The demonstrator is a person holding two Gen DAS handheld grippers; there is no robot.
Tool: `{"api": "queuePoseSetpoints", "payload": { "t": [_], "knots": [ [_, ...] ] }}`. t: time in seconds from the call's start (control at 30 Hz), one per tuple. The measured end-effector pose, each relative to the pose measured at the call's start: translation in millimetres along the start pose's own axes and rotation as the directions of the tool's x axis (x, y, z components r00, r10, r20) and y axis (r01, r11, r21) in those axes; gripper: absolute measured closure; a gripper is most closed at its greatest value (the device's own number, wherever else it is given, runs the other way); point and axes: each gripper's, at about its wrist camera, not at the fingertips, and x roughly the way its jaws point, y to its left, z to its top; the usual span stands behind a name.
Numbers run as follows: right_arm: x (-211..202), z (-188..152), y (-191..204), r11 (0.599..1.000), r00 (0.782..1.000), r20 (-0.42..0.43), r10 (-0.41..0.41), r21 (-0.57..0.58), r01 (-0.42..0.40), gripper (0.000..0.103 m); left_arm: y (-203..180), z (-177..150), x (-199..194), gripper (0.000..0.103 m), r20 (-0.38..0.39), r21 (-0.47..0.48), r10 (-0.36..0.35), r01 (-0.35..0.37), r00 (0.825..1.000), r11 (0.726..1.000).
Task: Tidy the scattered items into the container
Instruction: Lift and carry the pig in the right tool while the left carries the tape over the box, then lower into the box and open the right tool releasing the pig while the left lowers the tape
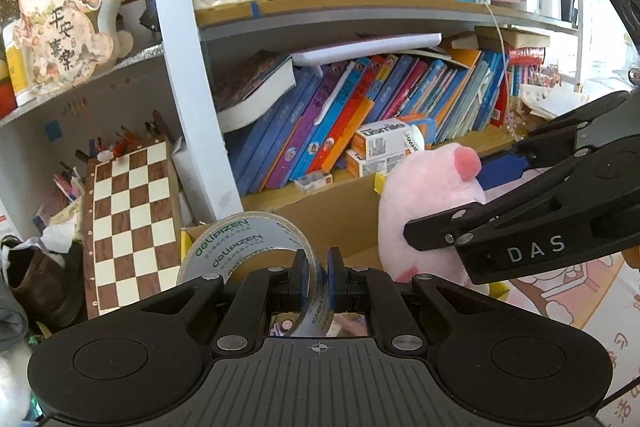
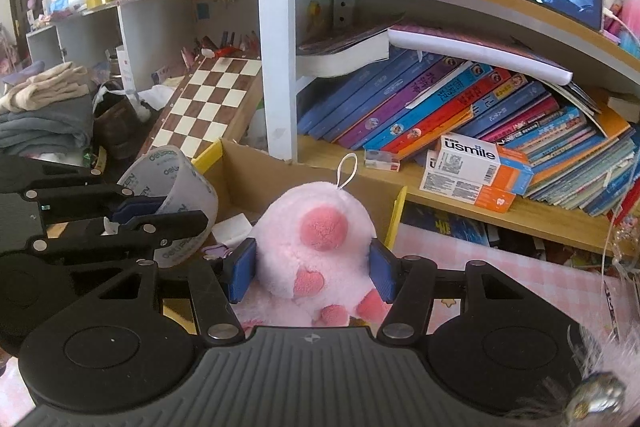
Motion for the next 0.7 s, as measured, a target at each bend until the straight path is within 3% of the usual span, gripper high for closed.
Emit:
{"api": "queuePoseSetpoints", "payload": {
  "t": [0.7],
  "knots": [
    [73.6, 13.1, -6.1, 0.995, 0.997, -0.069, -0.023, -0.103, 0.016, 0.047, 4.3, -16.0, 53.7, 0.093, -0.122, -0.009, -0.058, 0.058, 0.991, 0.998]
  ]
}}
